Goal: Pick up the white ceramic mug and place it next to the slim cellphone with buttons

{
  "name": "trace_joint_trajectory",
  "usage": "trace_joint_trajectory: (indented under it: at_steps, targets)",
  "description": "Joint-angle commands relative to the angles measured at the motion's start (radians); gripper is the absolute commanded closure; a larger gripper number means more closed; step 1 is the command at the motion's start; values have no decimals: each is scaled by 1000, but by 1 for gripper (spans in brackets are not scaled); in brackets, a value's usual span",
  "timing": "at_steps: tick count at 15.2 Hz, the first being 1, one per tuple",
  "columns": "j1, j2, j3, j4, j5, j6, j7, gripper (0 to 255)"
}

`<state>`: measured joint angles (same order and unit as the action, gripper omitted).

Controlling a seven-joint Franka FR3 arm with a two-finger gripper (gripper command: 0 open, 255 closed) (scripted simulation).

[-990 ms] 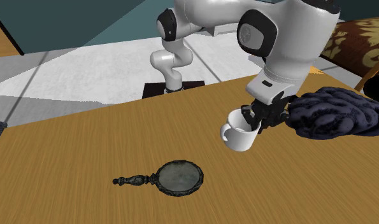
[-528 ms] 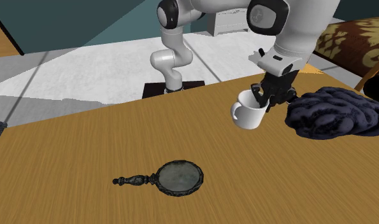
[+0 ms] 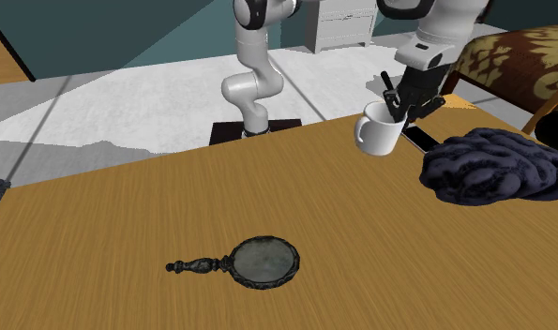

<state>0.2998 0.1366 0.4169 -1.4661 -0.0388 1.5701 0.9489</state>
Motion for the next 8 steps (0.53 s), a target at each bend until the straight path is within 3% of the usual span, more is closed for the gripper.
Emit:
trace_joint_trajectory:
  at_steps: [1, 8]
  targets:
    - [16, -30, 15, -26, 11, -2, 33, 255]
    - [90, -85, 80, -35, 33, -41, 173, 255]
